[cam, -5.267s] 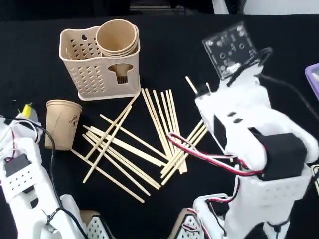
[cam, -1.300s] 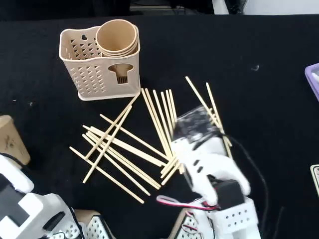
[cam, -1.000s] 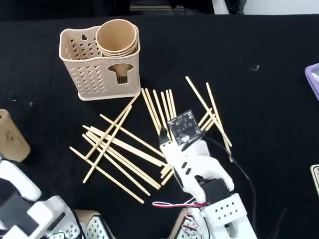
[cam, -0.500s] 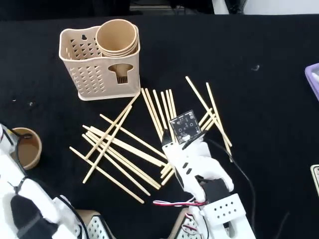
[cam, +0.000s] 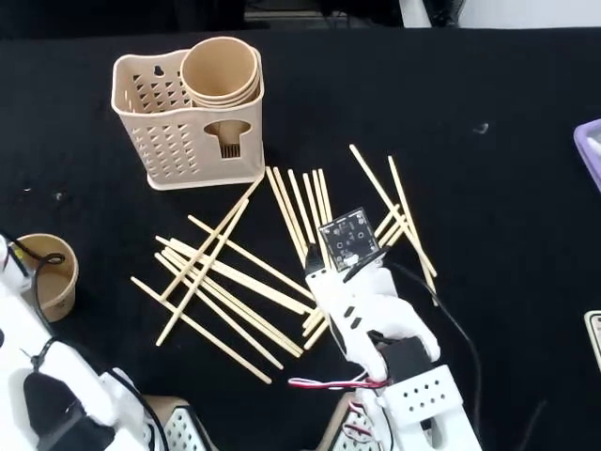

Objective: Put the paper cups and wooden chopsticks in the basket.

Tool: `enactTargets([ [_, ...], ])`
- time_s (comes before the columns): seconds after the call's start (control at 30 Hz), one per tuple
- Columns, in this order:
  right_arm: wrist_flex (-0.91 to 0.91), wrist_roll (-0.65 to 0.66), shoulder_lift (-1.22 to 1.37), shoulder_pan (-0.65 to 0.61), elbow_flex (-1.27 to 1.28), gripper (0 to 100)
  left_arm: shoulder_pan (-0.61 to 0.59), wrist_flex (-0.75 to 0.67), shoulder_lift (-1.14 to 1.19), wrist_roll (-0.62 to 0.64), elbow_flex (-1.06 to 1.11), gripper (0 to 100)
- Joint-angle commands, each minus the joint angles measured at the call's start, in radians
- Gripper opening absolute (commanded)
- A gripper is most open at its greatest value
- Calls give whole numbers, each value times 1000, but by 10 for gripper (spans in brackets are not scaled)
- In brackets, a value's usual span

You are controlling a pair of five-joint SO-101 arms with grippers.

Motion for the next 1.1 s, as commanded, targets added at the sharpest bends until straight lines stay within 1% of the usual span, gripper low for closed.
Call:
enactTargets([
  [0.0, -26, 2, -7, 12, -4, 138, 2, 8, -26, 8, -48, 30],
  [0.1, -26, 2, -7, 12, -4, 138, 1, 9, -34, 15, -54, 30],
  [0.17, -26, 2, -7, 12, -4, 138, 1, 9, -41, 18, -110, 30],
  [0.23, -26, 2, -7, 12, -4, 138, 1, 2, -63, 60, -171, 30],
  [0.37, -34, 2, -7, 17, -1, 138, 5, -2, -132, 209, -294, 32],
  [0.5, -35, 2, -7, 18, 10, 138, 8, -2, -203, 419, -395, 30],
  [0.57, -35, -2, -7, 35, 10, 138, 24, -2, -224, 474, -449, 30],
  [0.67, -35, -5, -7, 80, 7, 138, 157, 0, -239, 505, -547, 30],
  [0.77, -35, -5, -7, 94, 5, 138, 302, -3, -236, 548, -668, 30],
  [0.83, -35, -5, -7, 94, 5, 138, 414, -44, -224, 574, -722, 30],
  [0.93, -35, 0, -7, 94, 7, 138, 561, -147, -173, 580, -742, 30],
  [1.07, -35, 0, -7, 94, 7, 138, 690, -203, -83, 580, -773, 30],
])
